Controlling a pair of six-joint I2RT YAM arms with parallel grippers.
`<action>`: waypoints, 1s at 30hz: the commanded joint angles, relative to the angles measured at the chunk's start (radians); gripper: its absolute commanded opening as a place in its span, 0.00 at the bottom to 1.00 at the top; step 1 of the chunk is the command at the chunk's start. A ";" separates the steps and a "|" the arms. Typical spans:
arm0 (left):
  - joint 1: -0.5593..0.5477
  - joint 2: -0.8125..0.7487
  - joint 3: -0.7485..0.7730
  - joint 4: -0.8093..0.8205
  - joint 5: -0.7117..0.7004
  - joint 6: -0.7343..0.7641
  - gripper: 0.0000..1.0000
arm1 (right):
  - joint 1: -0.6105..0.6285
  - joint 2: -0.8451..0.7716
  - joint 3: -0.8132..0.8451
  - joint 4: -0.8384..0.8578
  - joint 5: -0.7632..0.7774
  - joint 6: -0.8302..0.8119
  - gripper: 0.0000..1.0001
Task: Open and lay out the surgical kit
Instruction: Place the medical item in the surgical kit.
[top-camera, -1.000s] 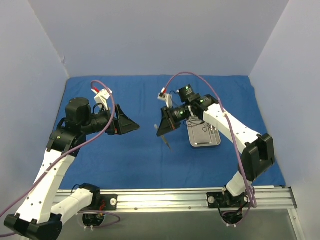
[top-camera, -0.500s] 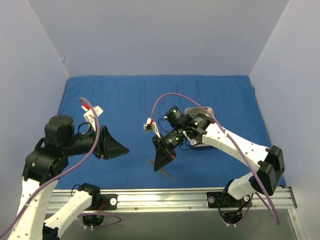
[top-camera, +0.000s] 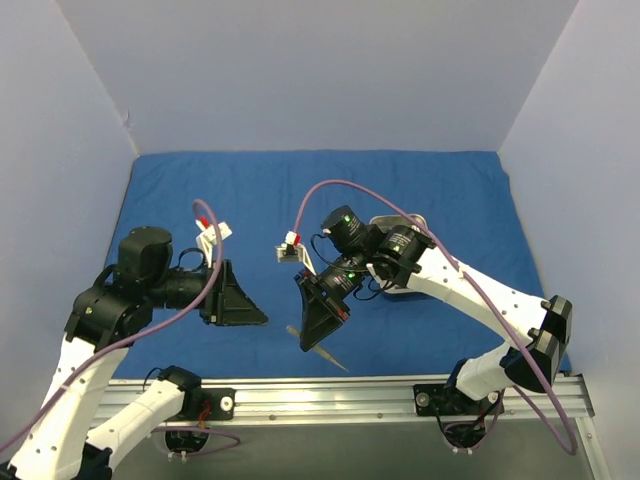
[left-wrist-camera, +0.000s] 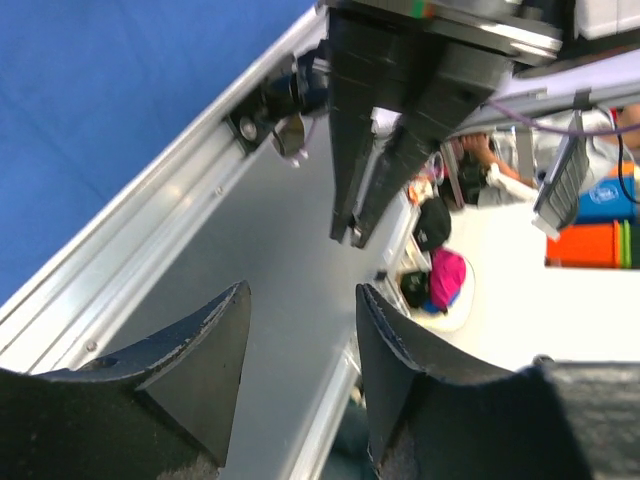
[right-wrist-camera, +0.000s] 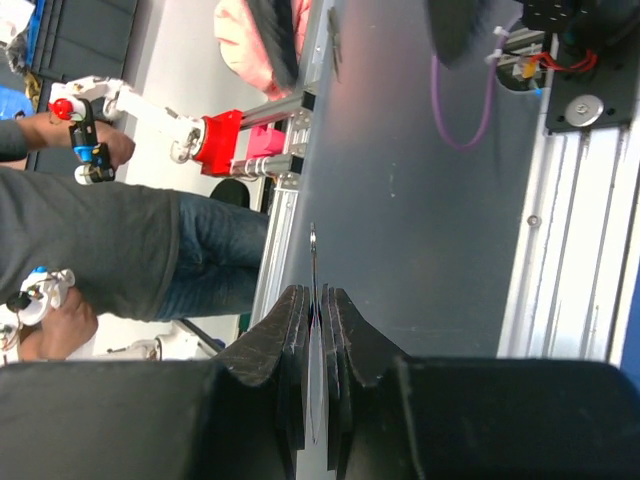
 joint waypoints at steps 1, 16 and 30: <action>-0.055 0.036 0.020 0.054 0.016 0.010 0.54 | 0.024 0.010 0.071 0.017 -0.050 0.041 0.00; -0.240 0.053 -0.035 0.248 0.007 -0.110 0.56 | 0.067 0.060 0.115 0.012 -0.033 0.051 0.00; -0.306 0.045 -0.060 0.257 -0.002 -0.133 0.32 | 0.072 0.033 0.068 0.145 0.000 0.148 0.00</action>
